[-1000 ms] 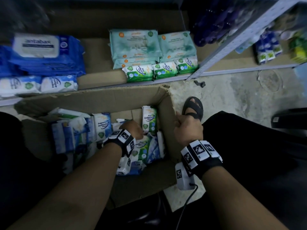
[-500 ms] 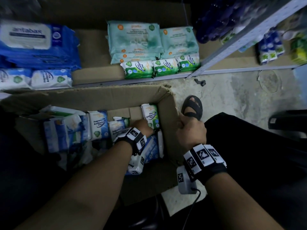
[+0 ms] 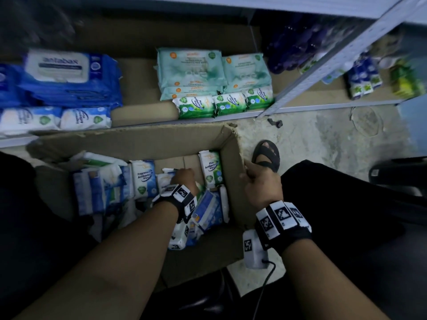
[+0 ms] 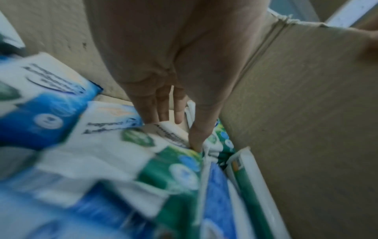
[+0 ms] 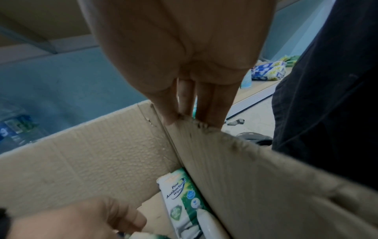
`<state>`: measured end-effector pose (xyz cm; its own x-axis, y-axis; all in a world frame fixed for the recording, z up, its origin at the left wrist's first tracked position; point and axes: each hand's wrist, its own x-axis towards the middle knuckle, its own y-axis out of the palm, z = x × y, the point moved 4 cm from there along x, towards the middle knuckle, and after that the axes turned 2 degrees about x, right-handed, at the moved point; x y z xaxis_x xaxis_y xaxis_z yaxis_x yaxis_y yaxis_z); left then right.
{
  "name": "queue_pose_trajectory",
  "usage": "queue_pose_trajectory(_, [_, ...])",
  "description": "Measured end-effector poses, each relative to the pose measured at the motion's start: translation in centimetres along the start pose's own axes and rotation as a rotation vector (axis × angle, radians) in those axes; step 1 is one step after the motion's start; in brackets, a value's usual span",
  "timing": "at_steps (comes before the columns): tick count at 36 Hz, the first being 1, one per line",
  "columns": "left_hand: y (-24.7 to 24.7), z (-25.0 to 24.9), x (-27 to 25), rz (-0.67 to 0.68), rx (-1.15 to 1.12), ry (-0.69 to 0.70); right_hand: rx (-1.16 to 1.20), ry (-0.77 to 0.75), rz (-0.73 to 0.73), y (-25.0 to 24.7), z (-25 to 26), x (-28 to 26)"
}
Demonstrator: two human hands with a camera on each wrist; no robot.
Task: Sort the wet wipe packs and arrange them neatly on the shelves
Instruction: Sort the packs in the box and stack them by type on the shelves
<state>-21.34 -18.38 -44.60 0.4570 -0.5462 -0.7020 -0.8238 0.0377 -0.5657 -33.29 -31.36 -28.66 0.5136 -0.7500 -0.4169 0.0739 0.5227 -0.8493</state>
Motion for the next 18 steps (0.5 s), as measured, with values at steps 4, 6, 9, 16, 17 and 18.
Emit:
queue_pose_trajectory(4, [0.7,1.1,-0.9,-0.064,-0.020,-0.005,0.008,-0.098,-0.264,-1.3,0.7,-1.1])
queue_pose_trajectory(6, [1.1,1.7,-1.3,-0.095,-0.052,-0.024,0.056,-0.167,-0.373,-1.6,1.7,-1.7])
queue_pose_trajectory(9, [1.2,2.6,-1.9,-0.081,-0.116,-0.059,0.064,-0.214,-0.362,-1.1,3.2,-2.4])
queue_pose_trajectory(16, [0.6,4.6,-2.3,0.058,-0.206,-0.106,-0.249,0.007,0.187,6.0,2.8,0.4])
queue_pose_trajectory(17, [0.5,4.8,-2.3,0.083,-0.225,-0.106,-0.288,0.041,0.253,7.1,2.5,0.7])
queue_pose_trajectory(18, [0.3,5.0,-2.3,0.104,-0.233,-0.108,-0.305,0.081,0.301,8.0,2.1,1.1])
